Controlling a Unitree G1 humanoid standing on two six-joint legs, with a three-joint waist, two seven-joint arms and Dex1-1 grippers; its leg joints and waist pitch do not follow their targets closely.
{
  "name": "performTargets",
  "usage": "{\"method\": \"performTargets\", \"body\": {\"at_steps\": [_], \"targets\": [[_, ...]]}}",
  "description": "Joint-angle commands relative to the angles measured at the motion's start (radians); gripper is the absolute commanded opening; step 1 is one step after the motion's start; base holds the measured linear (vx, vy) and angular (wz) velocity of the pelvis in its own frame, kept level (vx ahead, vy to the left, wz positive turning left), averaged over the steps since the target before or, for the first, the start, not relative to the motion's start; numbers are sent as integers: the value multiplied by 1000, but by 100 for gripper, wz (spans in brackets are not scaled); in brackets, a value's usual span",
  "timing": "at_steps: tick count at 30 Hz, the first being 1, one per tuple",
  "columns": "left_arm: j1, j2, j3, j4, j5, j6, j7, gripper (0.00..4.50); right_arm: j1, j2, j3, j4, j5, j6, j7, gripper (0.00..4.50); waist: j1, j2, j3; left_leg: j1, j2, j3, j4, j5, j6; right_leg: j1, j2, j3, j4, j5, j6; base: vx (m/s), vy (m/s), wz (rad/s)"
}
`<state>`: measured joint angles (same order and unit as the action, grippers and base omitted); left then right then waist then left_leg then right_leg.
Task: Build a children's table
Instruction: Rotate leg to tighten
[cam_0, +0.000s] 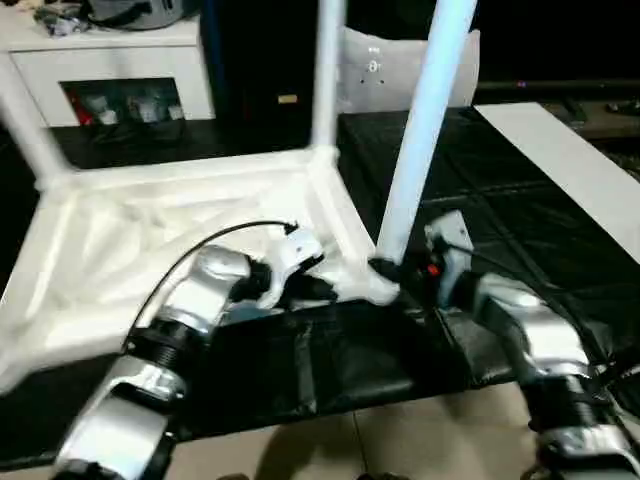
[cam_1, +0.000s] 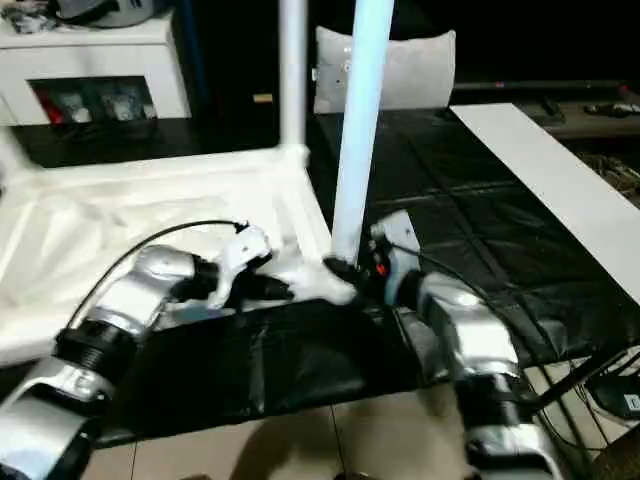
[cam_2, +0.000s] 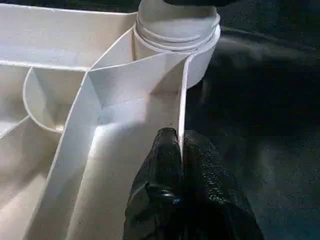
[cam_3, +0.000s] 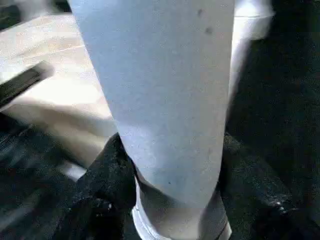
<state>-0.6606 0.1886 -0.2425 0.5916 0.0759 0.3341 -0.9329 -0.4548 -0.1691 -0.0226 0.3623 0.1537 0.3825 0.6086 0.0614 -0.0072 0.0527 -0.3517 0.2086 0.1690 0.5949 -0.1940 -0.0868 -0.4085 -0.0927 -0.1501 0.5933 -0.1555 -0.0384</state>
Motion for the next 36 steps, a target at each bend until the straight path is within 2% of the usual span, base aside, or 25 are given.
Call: {"method": "performTargets", "body": {"at_steps": [1, 3, 4, 5, 6, 8, 10, 17, 19, 21, 22, 23, 25, 27, 29, 30, 33, 34, 36], "targets": [[-28, -66, 28, -76, -19, 4, 105, 0, -21, 72, 52, 13, 13, 29, -36, 203, 12, -11, -77, -7, 17, -5, -61, -100, 51, 69, -67, 59, -82, -346, -96, 0, 0, 0], [-29, -97, 29, -81, -10, 18, 157, 0, -32, 88, 45, 33, -2, -1, -71, 203, 12, -9, -79, -8, 20, -4, -60, -83, 56, 68, -66, 62, -77, -302, -109, 0, 0, 0], [-30, -105, 26, -86, -7, 25, 171, 0, -35, 90, 46, 38, -9, -20, -78, 238, 13, -9, -80, -9, 21, -4, -59, -71, 66, 70, -66, 64, -69, -248, -131, 0, 0, 0], [-29, -109, 20, -94, -3, 32, 183, 0, -36, 92, 44, 42, -13, -39, -80, 238, 13, -8, -79, -10, 21, -4, -59, -66, 70, 70, -65, 65, -68, -233, -135, 0, 0, 0], [-28, -109, 17, -101, -2, 35, 187, 0, -35, 91, 39, 37, -12, -50, -79, 258, 13, -9, -81, -10, 22, -3, -58, -63, 76, 71, -66, 66, -64, -207, -146, 0, 0, 0], [-25, -102, 14, -109, 1, 38, 183, 0, -29, 87, 31, 21, -2, -47, -74, 272, 15, -10, -82, -13, 19, -2, -56, -52, 90, 73, -65, 68, -60, -177, -154, 0, 0, 0], [-22, -86, 12, -109, 6, 25, 169, 0, -17, 68, 36, 2, -3, -61, -48, 293, 16, -5, -80, -12, 19, -1, -56, -62, 97, 71, -65, 67, -65, -185, -155, 0, 0, 0], [-12, -17, -13, -92, -3, -52, 58, 0, 32, -41, 67, -30, 4, -101, 117, 358, 26, -5, -79, -11, 21, 0, -55, -82, 102, 72, -65, 68, -66, -192, -151, 0, 0, 0], [-3, 37, -42, -80, -14, -116, -63, 0, 39, -115, 56, -9, 2, -151, 200, 386, 30, -6, -78, -11, 21, -2, -57, -102, 96, 71, -67, 66, -71, -230, -137, 0, 0, 0], [-2, 56, -51, -71, -13, -143, -96, 0, 43, -141, 58, -5, 4, -178, 247, 386, 31, -4, -77, -10, 22, -1, -57, -115, 94, 70, -65, 67, -71, -237, -138, 0, 0, 0], [-1, 85, -67, -61, -13, -186, -151, 0, 55, -175, 62, -17, 27, -199, 334, 386, 33, -4, -76, -8, 22, -1, -57, -128, 96, 68, -64, 65, -73, -250, -135, 0, 0, 0], [-1, 85, -67, -61, -13, -186, -151, 0, 55, -175, 62, -17, 27, -199, 334, 386, 34, -5, -76, -8, 23, -1, -57, -132, 96, 69, -65, 66, -73, -255, -133, 0, 0, 0], [-1, 130, -90, -49, -14, -255, -239, 0, 73, -222, 66, -44, 65, -203, 453, 386, 38, -1, -75, -4, 25, -2, -58, -150, 96, 67, -65, 66, -77, -271, -133, 0, 0, 0], [-6, 165, -106, -36, -20, -289, -314, 0, 83, -270, 89, -45, 77, -212, 553, 386, 44, -1, -74, -3, 30, -3, -60, -153, 91, 66, -64, 68, -70, -246, -148, 0, 0, 0], [-7, 179, -114, -32, -24, -307, -352, 0, 83, -285, 98, -39, 78, -219, 584, 386, 52, 1, -74, 0, 30, -2, -60, -163, 88, 65, -66, 67, -71, -262, -148, 0, 0, 0], [-11, 199, -131, -22, -18, -339, -396, 0, 79, -301, 111, -27, 82, -225, 627, 386, 54, -2, -73, 1, 30, -1, -60, -169, 84, 64, -66, 67, -71, -276, -147, 0, 0, 0], [-15, 221, -150, -9, -24, -380, -471, 0, 66, -315, 126, -9, 98, -215, 688, 371, 59, -6, -69, 4, 30, 0, -63, -194, 71, 64, -69, 66, -82, -354, -125, 0, 0, 0], [-15, 221, -150, -9, -24, -380, -471, 0, 66, -315, 126, -9, 98, -215, 688, 371, 61, -5, -69, 6, 30, -1, -63, -199, 68, 64, -70, 65, -82, -365, -124, 0, 0, 0], [-24, 232, -162, 0, -34, -402, -526, 0, 51, -326, 146, 0, 110, -205, 752, 343, 63, -5, -70, 6, 29, -1, -63, -202, 64, 64, -70, 64, -86, -390, -115, 0, 0, 0]]}}
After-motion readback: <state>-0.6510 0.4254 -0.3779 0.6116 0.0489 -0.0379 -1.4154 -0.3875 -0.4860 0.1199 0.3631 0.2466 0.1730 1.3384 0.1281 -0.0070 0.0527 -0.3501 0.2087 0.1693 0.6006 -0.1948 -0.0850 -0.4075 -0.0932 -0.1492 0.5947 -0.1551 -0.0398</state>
